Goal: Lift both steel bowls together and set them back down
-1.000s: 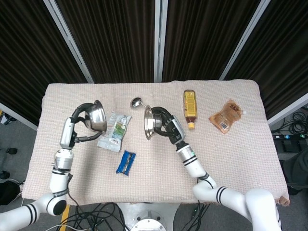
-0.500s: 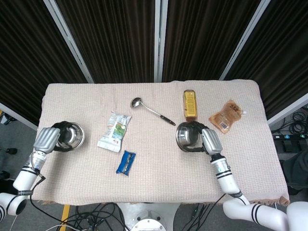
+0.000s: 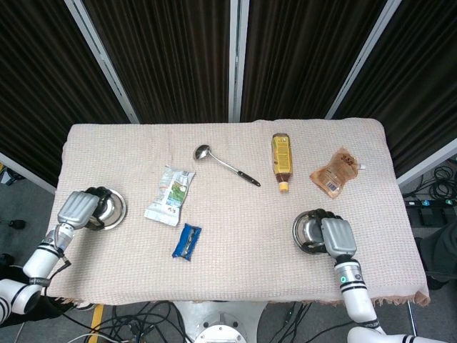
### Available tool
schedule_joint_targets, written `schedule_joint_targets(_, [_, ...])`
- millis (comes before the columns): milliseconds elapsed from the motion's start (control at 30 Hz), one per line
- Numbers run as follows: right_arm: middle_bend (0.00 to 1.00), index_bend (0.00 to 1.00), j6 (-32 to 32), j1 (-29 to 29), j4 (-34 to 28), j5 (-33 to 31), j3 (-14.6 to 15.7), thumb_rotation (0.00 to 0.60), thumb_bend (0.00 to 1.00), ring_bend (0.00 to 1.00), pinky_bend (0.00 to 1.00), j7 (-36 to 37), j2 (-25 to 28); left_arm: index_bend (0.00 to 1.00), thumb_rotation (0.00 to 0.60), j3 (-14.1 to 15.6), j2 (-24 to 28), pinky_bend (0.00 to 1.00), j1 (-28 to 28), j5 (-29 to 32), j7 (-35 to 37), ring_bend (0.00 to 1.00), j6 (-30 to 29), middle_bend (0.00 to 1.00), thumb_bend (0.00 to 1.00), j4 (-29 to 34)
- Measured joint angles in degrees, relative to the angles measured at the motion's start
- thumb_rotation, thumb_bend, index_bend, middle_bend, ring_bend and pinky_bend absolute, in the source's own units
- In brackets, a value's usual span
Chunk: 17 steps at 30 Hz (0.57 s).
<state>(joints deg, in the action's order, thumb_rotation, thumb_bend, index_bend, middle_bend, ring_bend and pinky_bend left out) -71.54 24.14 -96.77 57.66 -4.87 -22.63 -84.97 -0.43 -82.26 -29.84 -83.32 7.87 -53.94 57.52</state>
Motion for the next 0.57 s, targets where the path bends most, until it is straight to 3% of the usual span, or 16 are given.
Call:
schedule_joint_targets(100, [0.00,0.00,-1.04,-0.51,1.31,1.05,-0.43,0.600,0.00,0.00,0.01,0.97,-0.63,0.00,0.600,-0.18,-0.33,0.08,0.39,-0.07,0.14,0.00,-1.96,0.00,0.00,-0.39])
schedule_joint_targets(400, [0.00,0.00,-4.18,-2.88,3.18,6.69,-0.25,0.600,0.00,0.00,0.00,4.80,-1.61,0.00,0.600,-0.98,0.98,0.08,2.54,1.08,-2.33,0.00,-6.23,0.00,0.00,2.53])
schedule_joint_targets(567, [0.00,0.00,-8.07,-5.09,5.56,11.93,0.78,0.600,0.00,0.00,0.00,8.32,-2.32,0.00,0.600,-2.56,0.62,0.10,6.55,2.54,-4.87,0.00,-15.52,0.00,0.00,4.87])
